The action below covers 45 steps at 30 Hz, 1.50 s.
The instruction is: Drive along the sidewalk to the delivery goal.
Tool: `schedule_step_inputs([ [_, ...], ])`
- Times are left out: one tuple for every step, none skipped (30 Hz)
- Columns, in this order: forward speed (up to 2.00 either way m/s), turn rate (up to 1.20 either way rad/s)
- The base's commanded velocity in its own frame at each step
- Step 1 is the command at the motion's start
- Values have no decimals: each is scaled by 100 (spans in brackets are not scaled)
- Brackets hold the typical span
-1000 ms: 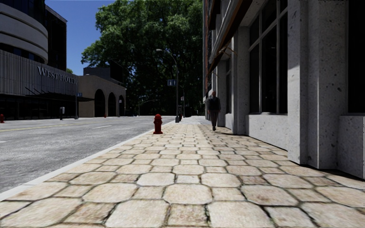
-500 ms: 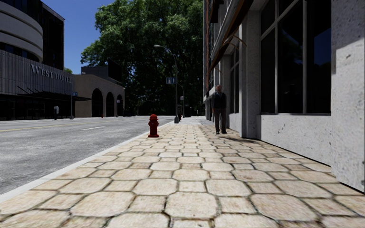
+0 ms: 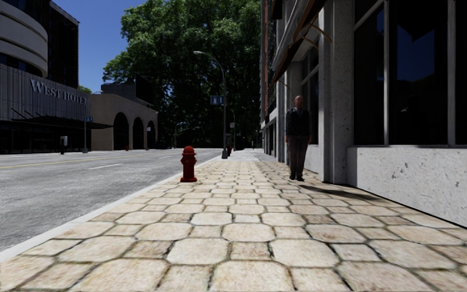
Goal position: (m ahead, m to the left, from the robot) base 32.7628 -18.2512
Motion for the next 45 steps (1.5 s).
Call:
schedule_step_inputs([
  [200, -28],
  [200, -28],
  [200, -29],
  [200, -29],
  [200, -29],
  [200, -29],
  [200, -29],
  [200, -24],
  [200, -7],
  [200, 0],
  [200, 0],
  [200, 0],
  [200, 0],
  [200, 0],
  [200, 0],
  [200, 0],
  [200, 0],
  [200, 0],
  [200, 0],
  [200, 0],
  [200, 0],
  [200, 0],
  [200, 0],
  [200, 0],
  [200, 0],
  [200, 0],
  [200, 0],
  [200, 0],
  [200, 0],
  [200, 0],
  [200, -3],
  [200, -17],
  [200, -17],
  [200, -26],
  [200, -30],
  [200, -31],
  [200, -31],
  [200, -31],
  [200, -31],
  [200, -31],
  [200, -31],
  [200, -31],
  [200, 0],
  [200, 0],
  [200, 0],
])
